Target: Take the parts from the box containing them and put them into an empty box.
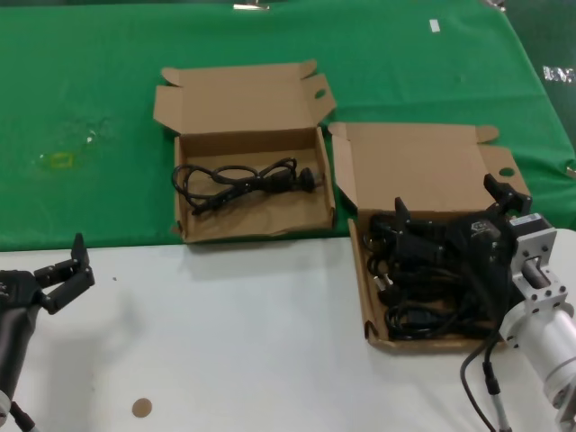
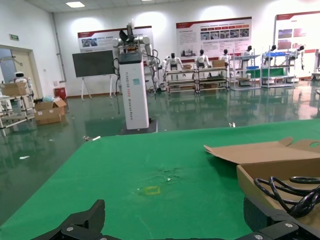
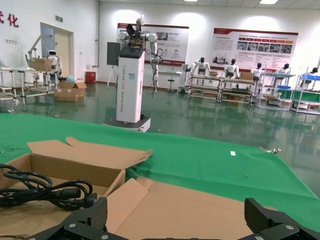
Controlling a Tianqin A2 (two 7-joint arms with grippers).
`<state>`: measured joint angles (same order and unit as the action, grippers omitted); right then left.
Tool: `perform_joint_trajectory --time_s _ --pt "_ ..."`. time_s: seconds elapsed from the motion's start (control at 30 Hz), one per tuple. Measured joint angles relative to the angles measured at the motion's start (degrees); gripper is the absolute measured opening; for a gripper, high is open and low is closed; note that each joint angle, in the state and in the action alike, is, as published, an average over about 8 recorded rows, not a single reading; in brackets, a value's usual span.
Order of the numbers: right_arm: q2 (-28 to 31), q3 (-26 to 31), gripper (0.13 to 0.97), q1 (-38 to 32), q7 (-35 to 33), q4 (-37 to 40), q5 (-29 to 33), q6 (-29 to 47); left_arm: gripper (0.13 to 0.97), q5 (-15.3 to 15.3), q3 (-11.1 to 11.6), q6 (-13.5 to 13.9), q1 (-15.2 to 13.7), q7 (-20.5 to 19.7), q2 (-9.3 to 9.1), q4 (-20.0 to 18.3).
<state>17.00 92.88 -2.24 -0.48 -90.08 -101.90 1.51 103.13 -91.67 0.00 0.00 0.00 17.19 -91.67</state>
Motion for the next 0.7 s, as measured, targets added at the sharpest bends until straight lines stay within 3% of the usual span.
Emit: perform_joint_trajectory --time_s 0.7 --pt "0.0 0.0 0.966 0.0 0.0 0.0 0.0 0.0 0.966 0.0 0.0 0.0 0.0 0.0 0.0 0.0"
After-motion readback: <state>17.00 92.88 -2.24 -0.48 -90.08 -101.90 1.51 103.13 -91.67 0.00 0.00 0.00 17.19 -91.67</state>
